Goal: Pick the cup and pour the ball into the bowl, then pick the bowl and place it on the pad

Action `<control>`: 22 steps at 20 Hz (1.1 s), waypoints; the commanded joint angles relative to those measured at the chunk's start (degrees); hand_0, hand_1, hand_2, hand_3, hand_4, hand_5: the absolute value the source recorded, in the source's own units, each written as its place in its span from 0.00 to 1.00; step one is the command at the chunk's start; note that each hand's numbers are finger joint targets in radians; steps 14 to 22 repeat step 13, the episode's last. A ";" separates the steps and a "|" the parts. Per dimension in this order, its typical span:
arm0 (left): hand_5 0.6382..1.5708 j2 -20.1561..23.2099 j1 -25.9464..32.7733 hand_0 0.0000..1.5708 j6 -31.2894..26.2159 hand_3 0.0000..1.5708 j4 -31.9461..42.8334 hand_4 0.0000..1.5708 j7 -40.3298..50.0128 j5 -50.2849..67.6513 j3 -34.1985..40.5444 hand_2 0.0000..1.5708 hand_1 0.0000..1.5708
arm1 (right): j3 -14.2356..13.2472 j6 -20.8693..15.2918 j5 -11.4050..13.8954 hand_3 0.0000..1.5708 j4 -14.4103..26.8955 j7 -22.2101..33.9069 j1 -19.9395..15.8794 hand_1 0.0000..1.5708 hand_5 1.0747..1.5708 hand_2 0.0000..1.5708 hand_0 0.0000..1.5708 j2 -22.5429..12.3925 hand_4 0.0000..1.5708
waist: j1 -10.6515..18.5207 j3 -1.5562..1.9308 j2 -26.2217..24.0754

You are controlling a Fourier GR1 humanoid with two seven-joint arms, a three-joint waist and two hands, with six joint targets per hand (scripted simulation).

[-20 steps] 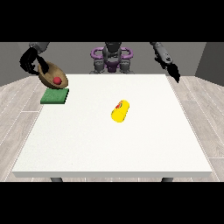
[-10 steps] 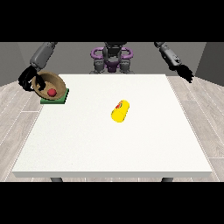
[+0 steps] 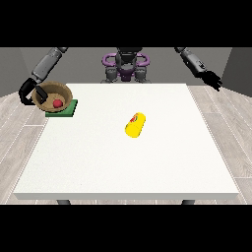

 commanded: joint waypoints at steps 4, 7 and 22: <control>0.57 2.71 4.42 0.00 -3.61 0.00 -2.20 0.55 -1.83 2.52 2.51 0.00 0.00 | -6.45 2.31 -5.19 0.00 5.29 0.14 -4.82 0.00 0.35 0.37 0.00 -3.83 0.00 | 1.14 0.39 1.43; 0.59 0.56 3.48 0.00 -1.04 0.00 -5.21 0.56 3.69 3.23 1.62 0.00 0.00 | -5.05 1.90 -4.04 0.00 6.52 1.90 -6.89 0.00 0.42 0.32 0.00 -2.77 0.00 | 0.17 0.39 -1.24; 0.62 -0.41 3.48 0.00 -0.10 0.00 0.80 0.56 5.59 0.40 -0.53 0.00 0.00 | -3.86 9.84 -6.68 0.24 1.58 2.21 -8.77 0.00 0.60 0.07 0.00 2.35 0.32 | -2.23 0.23 -10.47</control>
